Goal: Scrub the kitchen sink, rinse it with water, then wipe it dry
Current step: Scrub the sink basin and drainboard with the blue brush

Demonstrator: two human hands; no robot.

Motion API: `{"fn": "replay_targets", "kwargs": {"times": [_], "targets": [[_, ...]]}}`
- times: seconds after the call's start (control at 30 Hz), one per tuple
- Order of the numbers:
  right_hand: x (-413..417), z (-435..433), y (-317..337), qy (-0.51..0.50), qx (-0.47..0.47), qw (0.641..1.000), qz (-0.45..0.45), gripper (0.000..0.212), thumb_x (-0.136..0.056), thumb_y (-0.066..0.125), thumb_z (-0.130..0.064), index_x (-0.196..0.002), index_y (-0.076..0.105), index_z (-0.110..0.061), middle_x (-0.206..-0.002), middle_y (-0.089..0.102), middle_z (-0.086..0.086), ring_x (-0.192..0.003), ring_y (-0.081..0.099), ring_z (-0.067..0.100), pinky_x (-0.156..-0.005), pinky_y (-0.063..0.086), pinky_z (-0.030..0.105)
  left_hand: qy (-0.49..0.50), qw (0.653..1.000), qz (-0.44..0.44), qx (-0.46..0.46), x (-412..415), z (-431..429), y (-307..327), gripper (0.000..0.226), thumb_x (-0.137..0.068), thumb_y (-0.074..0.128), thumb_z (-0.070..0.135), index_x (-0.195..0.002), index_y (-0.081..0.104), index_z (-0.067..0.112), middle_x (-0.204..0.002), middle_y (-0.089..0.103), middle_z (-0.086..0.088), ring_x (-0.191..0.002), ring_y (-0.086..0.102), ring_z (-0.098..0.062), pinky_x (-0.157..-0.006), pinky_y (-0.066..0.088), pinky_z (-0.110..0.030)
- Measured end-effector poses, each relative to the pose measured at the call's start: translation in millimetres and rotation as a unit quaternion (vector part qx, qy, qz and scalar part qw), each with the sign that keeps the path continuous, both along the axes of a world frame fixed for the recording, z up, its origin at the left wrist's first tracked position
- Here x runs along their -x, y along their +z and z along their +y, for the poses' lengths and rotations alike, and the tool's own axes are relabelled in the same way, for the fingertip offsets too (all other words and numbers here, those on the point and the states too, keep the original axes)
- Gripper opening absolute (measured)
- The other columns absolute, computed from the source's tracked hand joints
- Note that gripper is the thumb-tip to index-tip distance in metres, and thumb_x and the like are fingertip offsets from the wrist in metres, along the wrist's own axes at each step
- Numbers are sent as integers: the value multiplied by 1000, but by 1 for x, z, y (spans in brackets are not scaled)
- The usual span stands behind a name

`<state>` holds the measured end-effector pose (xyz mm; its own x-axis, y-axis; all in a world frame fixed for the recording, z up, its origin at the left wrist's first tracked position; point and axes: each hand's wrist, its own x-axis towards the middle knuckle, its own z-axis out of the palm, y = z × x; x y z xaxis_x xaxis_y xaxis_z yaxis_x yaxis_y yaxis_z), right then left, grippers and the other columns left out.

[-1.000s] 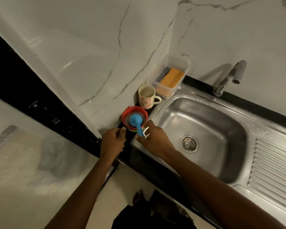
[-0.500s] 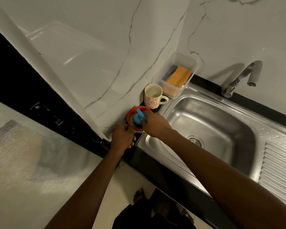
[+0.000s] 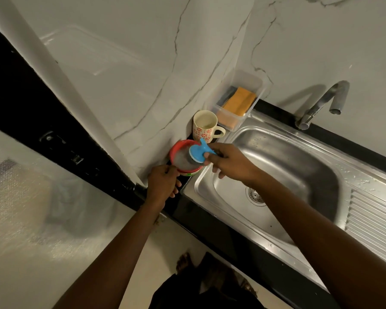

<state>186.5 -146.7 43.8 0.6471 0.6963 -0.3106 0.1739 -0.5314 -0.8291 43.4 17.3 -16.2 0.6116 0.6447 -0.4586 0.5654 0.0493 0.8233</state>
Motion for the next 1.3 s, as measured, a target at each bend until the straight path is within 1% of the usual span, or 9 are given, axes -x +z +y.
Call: {"fn": "replay_targets", "kwargs": {"times": [0.17,0.3,0.43,0.53,0.7,0.8,0.93,1.1,1.3], "targets": [[20,-48,0,43,93,995,5,25,-105,60,-25,-128,64,-17,-98,71,-1,-69,64,0,-60,46,13,-25,999,-8,-24,11,2,1,33,-107,56,30,-86,69,7,-64,70,-11,-46,58,-20,-43,44,-27],[43,-51,-36,-4,196,977,-87,40,-95,68,-43,-133,64,-28,-115,69,-1,-96,67,18,-84,56,35,-46,998,-11,-33,24,-3,1,31,-105,59,30,-84,68,8,-63,68,-9,-46,57,-20,-43,44,-28],[71,-16,-59,-102,122,985,-70,44,-92,70,-48,-134,63,-35,-116,72,-4,-96,68,18,-81,56,36,-54,998,-5,-38,31,-9,3,32,-104,61,30,-83,68,7,-61,68,-9,-44,56,-19,-42,43,-27],[77,-26,-58,-85,111,989,-48,42,-92,72,-46,-133,67,-35,-115,73,-6,-95,68,13,-82,56,33,-54,998,-5,-29,37,-11,3,31,-104,62,30,-84,69,7,-61,66,-8,-43,54,-17,-41,41,-26],[45,-84,-59,-63,190,978,-62,40,-92,76,-43,-128,74,-25,-114,76,-4,-84,65,4,-71,47,20,-60,998,-7,-18,45,-12,0,32,-103,63,29,-82,68,6,-60,65,-8,-42,51,-15,-40,39,-25],[51,-47,-65,-85,121,988,-56,33,-94,75,-36,-125,75,-26,-111,76,-6,-79,68,3,-69,51,17,-61,998,-2,-12,45,-15,0,33,-103,63,29,-83,68,3,-60,64,-9,-42,51,-16,-41,39,-26],[73,-23,-67,-67,101,991,-59,37,-95,71,-41,-131,72,-33,-110,75,-3,-89,68,13,-83,58,36,-67,998,2,-17,45,-19,2,33,-103,63,29,-83,68,3,-58,62,-7,-42,50,-15,-41,38,-26],[54,-103,-61,-19,174,984,-34,42,-95,72,-45,-131,72,-24,-104,71,-13,-86,65,3,-74,45,17,-64,998,-12,-20,51,-13,4,30,-103,64,28,-85,70,4,-61,63,-8,-44,51,-13,-42,41,-23],[59,-24,-72,-55,113,990,-60,36,-94,74,-37,-126,75,-23,-110,76,0,-89,68,12,-81,55,31,-86,996,-1,-26,44,-25,5,35,-102,64,30,-82,68,2,-56,61,-4,-41,50,-13,-42,40,-25]]}}
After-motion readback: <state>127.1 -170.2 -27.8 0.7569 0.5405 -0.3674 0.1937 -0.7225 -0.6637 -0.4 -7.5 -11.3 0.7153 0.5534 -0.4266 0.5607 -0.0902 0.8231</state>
